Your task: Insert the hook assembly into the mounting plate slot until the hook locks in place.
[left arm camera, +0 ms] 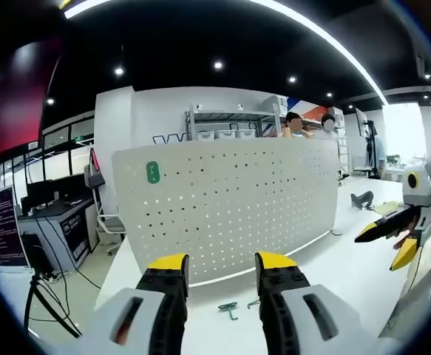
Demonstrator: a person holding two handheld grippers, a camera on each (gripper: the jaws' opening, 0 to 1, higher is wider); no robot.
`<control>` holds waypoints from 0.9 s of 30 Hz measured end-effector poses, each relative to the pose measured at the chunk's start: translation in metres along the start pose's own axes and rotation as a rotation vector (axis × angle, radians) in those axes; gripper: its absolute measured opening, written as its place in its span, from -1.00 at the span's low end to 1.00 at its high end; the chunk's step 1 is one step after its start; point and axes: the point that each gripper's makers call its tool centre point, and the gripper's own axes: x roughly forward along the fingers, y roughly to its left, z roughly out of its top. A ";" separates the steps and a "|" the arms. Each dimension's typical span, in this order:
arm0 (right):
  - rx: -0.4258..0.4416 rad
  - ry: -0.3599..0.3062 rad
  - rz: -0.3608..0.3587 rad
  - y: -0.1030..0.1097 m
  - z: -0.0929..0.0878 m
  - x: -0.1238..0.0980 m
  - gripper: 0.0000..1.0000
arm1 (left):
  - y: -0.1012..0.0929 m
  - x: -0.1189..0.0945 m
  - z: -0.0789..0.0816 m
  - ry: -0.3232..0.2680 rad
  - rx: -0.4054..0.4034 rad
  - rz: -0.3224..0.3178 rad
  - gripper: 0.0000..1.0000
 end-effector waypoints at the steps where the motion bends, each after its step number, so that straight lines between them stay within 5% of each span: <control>1: 0.000 0.000 0.000 0.001 -0.001 -0.001 0.36 | -0.002 -0.003 -0.003 0.005 -0.003 -0.003 -0.26; 27: 0.009 0.013 -0.012 0.008 -0.012 -0.007 0.35 | -0.044 -0.051 -0.064 0.103 -0.034 -0.069 -0.29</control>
